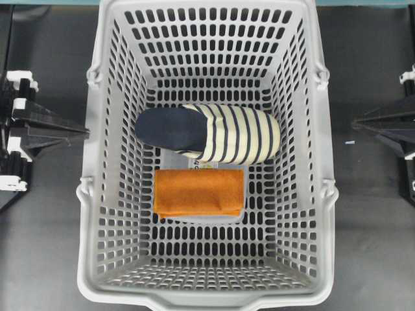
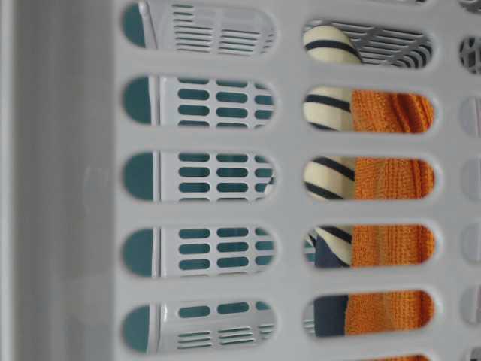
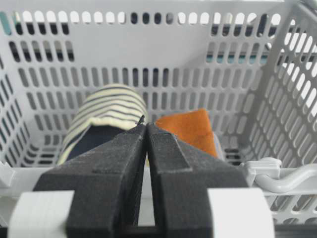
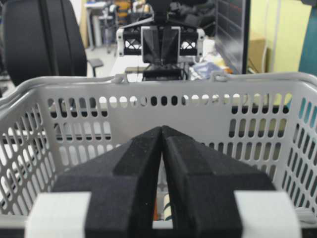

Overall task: Pick up the orange cloth from the shopping basket with the left arm.
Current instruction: 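Move the left gripper over the basket toward the orange cloth, then lower the open left gripper onto the orange cloth and close it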

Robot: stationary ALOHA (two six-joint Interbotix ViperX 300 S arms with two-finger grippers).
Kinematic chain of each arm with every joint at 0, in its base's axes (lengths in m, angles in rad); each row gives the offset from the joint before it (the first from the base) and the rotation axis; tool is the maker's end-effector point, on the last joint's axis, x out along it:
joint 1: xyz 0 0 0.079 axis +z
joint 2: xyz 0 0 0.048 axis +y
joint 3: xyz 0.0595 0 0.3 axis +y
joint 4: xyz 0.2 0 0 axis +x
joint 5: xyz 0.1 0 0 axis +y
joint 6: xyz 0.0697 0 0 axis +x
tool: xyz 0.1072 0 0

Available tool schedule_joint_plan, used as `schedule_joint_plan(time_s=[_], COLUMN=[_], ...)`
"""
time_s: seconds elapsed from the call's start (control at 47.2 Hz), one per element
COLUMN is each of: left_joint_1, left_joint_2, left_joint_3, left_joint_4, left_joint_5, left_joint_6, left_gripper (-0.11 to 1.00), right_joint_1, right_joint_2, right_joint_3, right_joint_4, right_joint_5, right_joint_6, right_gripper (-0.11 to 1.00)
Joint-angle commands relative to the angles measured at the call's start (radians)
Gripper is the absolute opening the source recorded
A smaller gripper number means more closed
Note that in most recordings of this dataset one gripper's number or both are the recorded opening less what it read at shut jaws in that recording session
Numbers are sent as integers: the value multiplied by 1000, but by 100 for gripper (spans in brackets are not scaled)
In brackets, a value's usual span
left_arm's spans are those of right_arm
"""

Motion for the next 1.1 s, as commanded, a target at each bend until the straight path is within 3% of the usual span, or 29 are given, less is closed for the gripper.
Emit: schedule_joint_plan(time_s=[0.0, 0.064, 0.127, 0.254, 0.636, 0.785, 1.081], left_joint_1=[-6, -6, -8, -14, -94, -124, -127], left_joint_2=[-18, -12, -2, 58, 445, 592, 788], left_joint_3=[-80, -129, -183, -307, -669, -784, -937], left_joint_4=[40, 40, 40, 40, 40, 41, 41], left_joint_5=[55, 132, 222, 420, 853, 957, 1045], left_joint_6=[-29, -43, -54, -69, -64, -61, -74], left_gripper=[6, 1, 0, 0, 0, 0, 0], right_joint_1=[9, 12, 15, 26, 60, 69, 87], right_joint_2=[9, 9, 11, 11, 2, -6, -11], right_joint_3=[-14, -9, -6, -6, -5, -5, -5], right_joint_4=[2, 6, 11, 9, 9, 9, 9], right_joint_5=[-6, -3, 2, 5, 34, 32, 34], right_joint_6=[6, 9, 18, 44, 64, 64, 64], right_gripper=[0, 6, 0, -1, -1, -1, -1])
